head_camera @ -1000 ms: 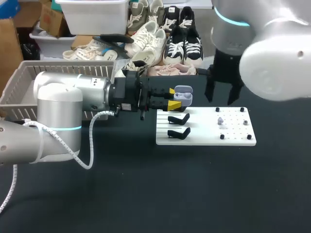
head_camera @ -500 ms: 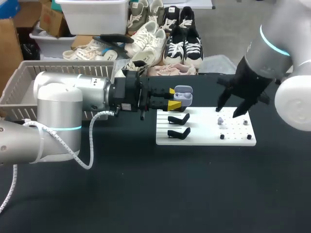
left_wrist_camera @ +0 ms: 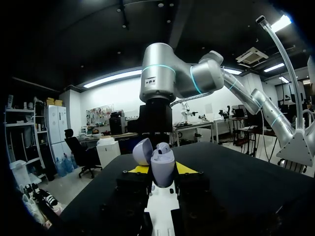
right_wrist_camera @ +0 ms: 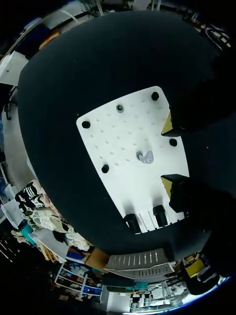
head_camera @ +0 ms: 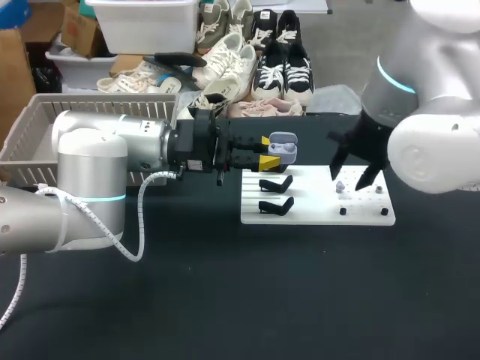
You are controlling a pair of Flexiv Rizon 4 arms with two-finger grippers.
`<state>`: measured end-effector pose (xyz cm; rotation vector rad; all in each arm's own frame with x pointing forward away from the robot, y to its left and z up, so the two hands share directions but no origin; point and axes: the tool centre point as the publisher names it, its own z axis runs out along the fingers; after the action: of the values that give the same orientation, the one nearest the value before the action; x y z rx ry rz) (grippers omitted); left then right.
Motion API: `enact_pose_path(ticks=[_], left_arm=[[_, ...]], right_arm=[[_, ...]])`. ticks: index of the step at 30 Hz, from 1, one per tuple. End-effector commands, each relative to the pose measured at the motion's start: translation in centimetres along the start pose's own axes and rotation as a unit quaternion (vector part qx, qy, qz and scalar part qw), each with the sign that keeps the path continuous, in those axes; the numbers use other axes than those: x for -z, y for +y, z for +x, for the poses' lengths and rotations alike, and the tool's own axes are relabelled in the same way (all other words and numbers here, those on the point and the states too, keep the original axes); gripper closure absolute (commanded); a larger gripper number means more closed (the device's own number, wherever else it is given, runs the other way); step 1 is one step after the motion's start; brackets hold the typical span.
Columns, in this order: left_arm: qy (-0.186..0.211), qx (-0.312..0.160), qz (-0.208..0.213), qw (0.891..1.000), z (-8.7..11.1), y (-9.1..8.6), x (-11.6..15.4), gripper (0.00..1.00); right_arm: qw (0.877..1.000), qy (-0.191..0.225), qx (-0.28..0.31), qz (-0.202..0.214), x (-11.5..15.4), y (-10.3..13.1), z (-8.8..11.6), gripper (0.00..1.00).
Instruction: Pick up each earbud case from the left stands, insert the matching earbuds, close the lid, and place the case in the box.
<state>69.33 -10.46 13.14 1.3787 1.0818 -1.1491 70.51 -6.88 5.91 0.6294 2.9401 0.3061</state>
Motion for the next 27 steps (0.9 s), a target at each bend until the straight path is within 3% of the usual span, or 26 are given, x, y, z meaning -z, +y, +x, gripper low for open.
enact_pose_path(ticks=[1,9,27], left_arm=[[0.000,-0.001,-0.001,1.000,0.0,0.0,0.0,1.00],[0.000,-0.001,-0.001,1.000,0.0,0.0,0.0,1.00],[0.000,-0.001,-0.001,1.000,0.0,0.0,0.0,1.00]], right_arm=[[1.000,-0.003,-0.003,0.014,-0.8,0.4,-0.4,0.54],[0.999,-0.009,-0.006,0.035,-1.5,0.5,0.0,0.57],[0.998,-0.025,-0.016,0.058,-3.4,0.6,-1.1,0.62]])
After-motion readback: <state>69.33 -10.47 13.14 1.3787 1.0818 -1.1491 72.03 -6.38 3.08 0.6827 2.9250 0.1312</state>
